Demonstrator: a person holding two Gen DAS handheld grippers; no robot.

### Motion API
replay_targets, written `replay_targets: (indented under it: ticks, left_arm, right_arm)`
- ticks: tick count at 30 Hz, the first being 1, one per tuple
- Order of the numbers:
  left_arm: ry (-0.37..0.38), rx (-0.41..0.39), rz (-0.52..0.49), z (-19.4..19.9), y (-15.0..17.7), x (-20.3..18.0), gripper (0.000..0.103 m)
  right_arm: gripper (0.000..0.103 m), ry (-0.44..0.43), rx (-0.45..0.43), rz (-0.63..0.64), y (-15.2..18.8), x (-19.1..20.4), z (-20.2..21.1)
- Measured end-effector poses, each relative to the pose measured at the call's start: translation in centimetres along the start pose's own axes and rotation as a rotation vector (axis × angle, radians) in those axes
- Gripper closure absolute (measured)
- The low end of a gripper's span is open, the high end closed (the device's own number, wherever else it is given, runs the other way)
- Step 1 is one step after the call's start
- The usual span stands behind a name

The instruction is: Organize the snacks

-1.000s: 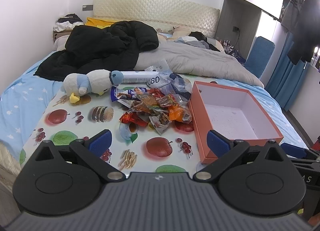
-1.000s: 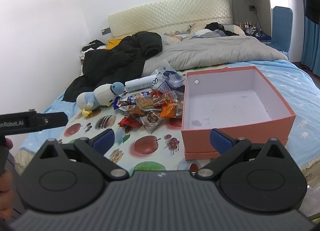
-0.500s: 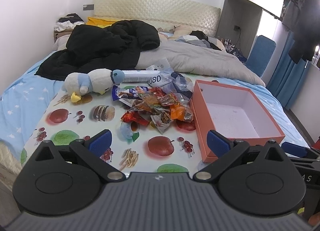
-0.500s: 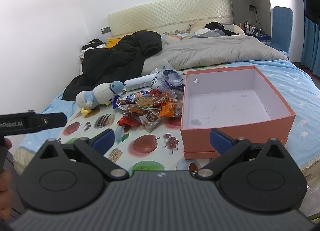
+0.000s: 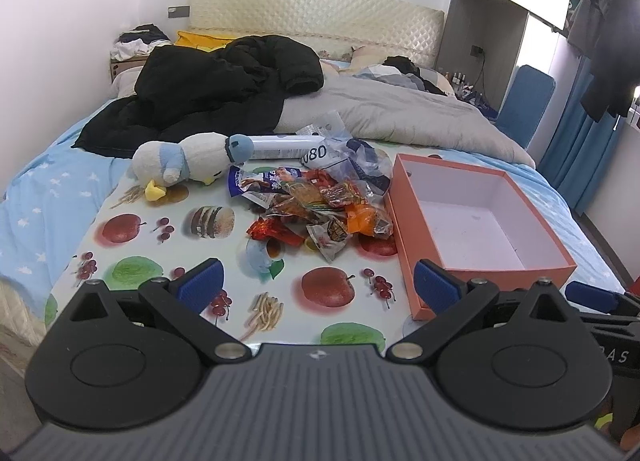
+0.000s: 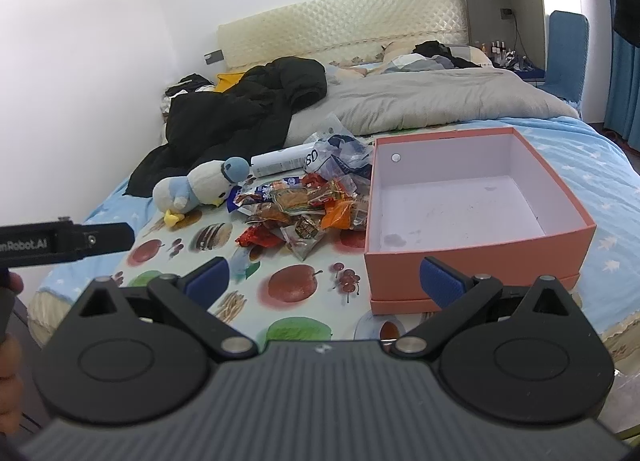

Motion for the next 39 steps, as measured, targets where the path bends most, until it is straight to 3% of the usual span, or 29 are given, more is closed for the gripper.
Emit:
replay_targets:
  ticks: [22, 39]
  left_arm:
    - [0.033, 0.098, 0.006, -3.8, 1.1, -0.1, 0.001]
    - [0.026, 0.129, -0.002, -6.0, 1.9, 0.3, 0.001]
  right_arm:
    - [0.000, -0.017, 0.029, 0.012, 0.5, 0.6, -1.1]
    - [0.000, -0.030, 0.038, -0.013, 1.9, 0.1, -2.2]
Point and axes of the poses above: each gripper's, at about its wrist camera, not at the fingertips, and z roughly against the way its jaws point, x to its left, y to its underside, the point moved 5 cm from there along -z, roughly the way its jaws point, and after that the axes turned 11 degrees about z, right-handed, at the moved point
